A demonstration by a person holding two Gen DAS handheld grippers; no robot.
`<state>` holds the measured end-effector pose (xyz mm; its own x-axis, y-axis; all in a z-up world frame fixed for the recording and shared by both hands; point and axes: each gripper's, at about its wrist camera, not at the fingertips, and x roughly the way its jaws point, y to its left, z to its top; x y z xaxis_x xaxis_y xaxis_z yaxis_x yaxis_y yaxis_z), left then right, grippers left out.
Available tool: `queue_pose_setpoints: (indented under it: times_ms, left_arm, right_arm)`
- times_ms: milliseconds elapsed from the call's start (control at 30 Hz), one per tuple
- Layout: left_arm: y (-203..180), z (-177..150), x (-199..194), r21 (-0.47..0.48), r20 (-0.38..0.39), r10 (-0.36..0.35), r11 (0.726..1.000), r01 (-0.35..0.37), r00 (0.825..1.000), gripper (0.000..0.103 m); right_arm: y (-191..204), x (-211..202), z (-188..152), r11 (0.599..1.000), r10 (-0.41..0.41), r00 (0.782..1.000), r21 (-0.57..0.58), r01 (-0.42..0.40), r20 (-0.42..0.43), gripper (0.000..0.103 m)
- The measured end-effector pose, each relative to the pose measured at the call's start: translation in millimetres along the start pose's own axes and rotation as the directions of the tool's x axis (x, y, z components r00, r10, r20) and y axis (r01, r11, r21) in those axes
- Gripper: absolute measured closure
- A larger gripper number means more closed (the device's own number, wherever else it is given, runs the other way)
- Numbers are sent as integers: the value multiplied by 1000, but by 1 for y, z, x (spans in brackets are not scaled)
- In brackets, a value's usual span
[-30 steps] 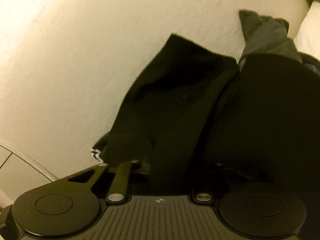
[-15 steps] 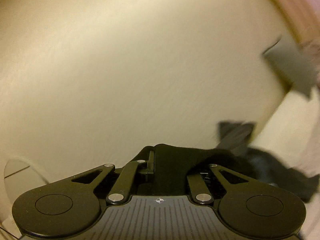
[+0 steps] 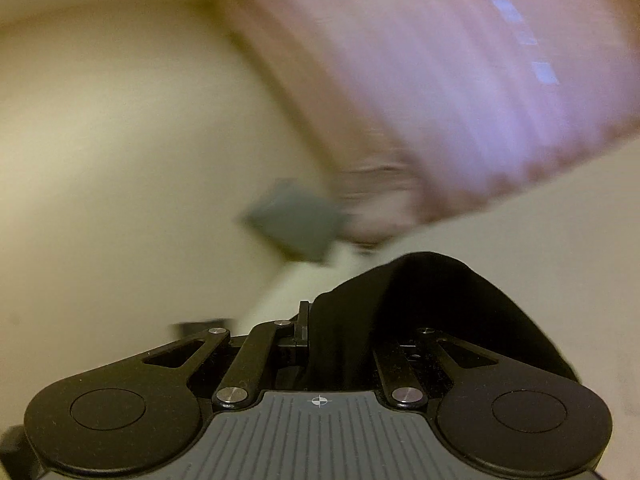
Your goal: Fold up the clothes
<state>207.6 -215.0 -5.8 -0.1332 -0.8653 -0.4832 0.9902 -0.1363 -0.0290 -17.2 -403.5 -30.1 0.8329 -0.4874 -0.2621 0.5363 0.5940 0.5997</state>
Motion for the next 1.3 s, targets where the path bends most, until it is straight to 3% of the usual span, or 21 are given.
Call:
queue_pose_setpoints:
  times_ms: [133,267,367,433,500,533,600,700,767,800,833,900,967,1033,1100,1133,1200,1267,1300]
  left_arm:
    - [-97,-7,47,-9,-87,-49,999,49,995,5]
    - [-179,-17,92,-10,-199,-135,991,136,971,5]
    - [-223,-26,120,38,-264,-187,978,204,946,5]
    - [-245,-31,134,69,-300,-216,967,247,929,5]
    - [-261,-36,146,94,-336,-242,953,288,910,5]
    - [-266,-40,151,109,-354,-251,945,307,901,5]
    - [-273,-48,160,136,-377,-269,931,340,887,5]
    - [-278,-55,175,155,-391,-300,910,384,870,5]
    - [-280,-59,186,151,-398,-326,899,411,858,5]
    - [-283,-61,193,148,-402,-336,894,423,852,5]
    - [-286,-64,200,144,-406,-346,889,434,846,5]
    - [-293,-67,207,130,-421,-364,882,453,831,5]
    - [-301,-69,212,131,-432,-373,875,467,821,5]
    - [-311,-70,217,148,-438,-374,867,476,818,5]
    - [-320,-67,221,156,-436,-371,866,475,820,5]
    - [-325,-66,224,160,-435,-369,866,474,821,5]
    - [-336,-64,227,163,-435,-351,875,456,829,5]
    - [-352,-63,236,164,-436,-325,888,430,839,5]
    - [-360,-62,240,165,-437,-312,894,416,844,5]
  right_arm:
    - [-134,-78,13,980,-188,982,62,187,5,97]
    - [-233,-152,7,936,-346,937,44,348,-42,96]
    - [-289,-206,-38,884,-452,882,67,464,-135,95]
    - [-333,-240,-76,819,-516,827,154,553,-223,93]
    - [-366,-272,-110,756,-542,793,249,605,-279,86]
    - [-376,-287,-127,732,-553,775,265,627,-307,72]
    - [-389,-313,-148,701,-546,759,303,646,-354,72]
    - [-384,-322,-161,667,-534,759,367,648,-372,70]
    - [-378,-328,-166,634,-509,781,456,624,-362,69]
    - [-377,-331,-169,615,-492,795,505,606,-354,69]
    - [-382,-334,-176,588,-454,823,580,564,-340,64]
    - [-389,-345,-187,517,-384,869,707,482,-311,59]
    - [-395,-357,-197,440,-323,902,798,412,-287,58]
    - [-396,-364,-194,451,-326,892,777,438,-314,58]
    - [-402,-379,-194,392,-326,902,828,402,-283,37]
    - [-404,-387,-187,402,-368,889,816,415,-271,20]
    - [-409,-399,-161,504,-407,888,758,414,-214,19]
    - [-423,-411,-132,564,-392,905,733,380,-166,19]
    - [-432,-414,-117,593,-399,901,702,394,-169,19]
